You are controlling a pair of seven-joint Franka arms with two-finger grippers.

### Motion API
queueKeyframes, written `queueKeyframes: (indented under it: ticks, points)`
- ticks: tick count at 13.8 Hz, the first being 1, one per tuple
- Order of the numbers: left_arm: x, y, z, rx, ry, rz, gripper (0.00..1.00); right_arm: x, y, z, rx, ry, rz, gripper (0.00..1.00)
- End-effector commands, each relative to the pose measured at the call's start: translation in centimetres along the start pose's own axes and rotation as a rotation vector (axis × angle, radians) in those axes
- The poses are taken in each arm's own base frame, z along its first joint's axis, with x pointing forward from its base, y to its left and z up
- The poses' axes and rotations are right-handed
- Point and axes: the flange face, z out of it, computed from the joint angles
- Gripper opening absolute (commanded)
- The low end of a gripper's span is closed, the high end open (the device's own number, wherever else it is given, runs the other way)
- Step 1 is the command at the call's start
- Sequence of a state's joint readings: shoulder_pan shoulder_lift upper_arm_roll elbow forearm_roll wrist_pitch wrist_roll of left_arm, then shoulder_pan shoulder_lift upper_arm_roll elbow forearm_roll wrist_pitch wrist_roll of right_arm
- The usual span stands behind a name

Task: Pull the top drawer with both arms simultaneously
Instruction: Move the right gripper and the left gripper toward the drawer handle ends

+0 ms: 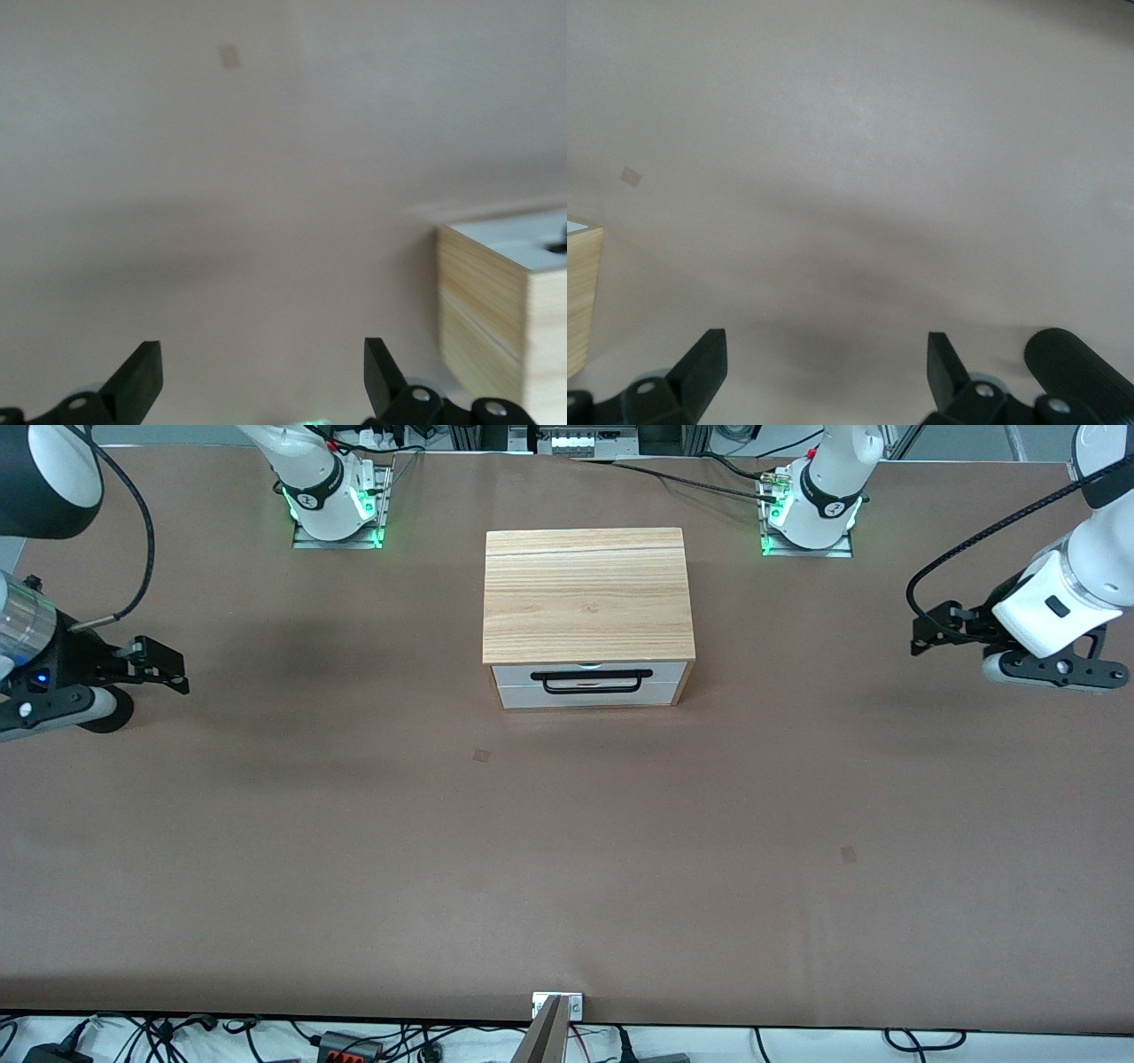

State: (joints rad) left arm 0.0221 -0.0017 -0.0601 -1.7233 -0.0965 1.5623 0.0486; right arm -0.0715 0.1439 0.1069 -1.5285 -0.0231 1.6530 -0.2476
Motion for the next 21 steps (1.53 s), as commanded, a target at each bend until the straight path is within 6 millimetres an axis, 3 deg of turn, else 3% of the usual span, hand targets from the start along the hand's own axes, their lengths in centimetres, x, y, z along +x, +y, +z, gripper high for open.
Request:
queueKeyframes:
  ticks: [1, 3, 4, 6, 8, 11, 13, 15, 17, 21]
  points:
    - [0.2, -0.4, 1.5, -0.139, -0.088, -0.010, 1.00, -0.7, -0.3, -1.0, 0.016, 0.004, -0.007, 1.00]
    - [0.4, -0.7, 3.4, -0.197, -0.176, -0.006, 1.00, 0.5, -1.4, 0.9, 0.142, 0.010, 0.012, 1.00]
    - [0.4, -0.5, 3.7, -0.235, -0.192, -0.003, 1.00, 2.0, -1.8, 4.3, 0.231, -0.026, 0.010, 1.00]
    - [1.4, 0.0, 5.4, -0.314, -0.224, 0.002, 1.00, 4.0, -3.2, 8.3, 0.409, -0.024, 0.031, 1.00]
    - [2.6, 0.7, 7.2, -0.446, -0.232, 0.081, 1.00, 5.9, -3.3, 14.3, 0.622, 0.010, -0.037, 1.00]
    - [5.8, 0.5, 12.5, -0.730, -0.222, 0.135, 1.00, 6.7, -5.1, 22.3, 0.914, 0.106, -0.121, 1.00]
    - [7.8, 1.0, 15.3, -0.841, -0.156, 0.176, 1.00, 7.6, -7.6, 26.4, 1.048, 0.109, -0.095, 1.00]
    - [8.9, 2.1, 18.6, -0.915, -0.063, 0.195, 1.00, 8.5, -11.3, 29.9, 1.148, 0.109, -0.100, 1.00]
    - [10.0, 4.5, 21.4, -0.992, -0.026, 0.198, 1.00, 9.3, -15.7, 32.2, 1.239, 0.157, -0.110, 1.00]
    - [11.4, 7.7, 29.0, -1.234, 0.083, 0.225, 1.00, 9.4, -24.1, 34.8, 1.392, 0.166, -0.105, 1.00]
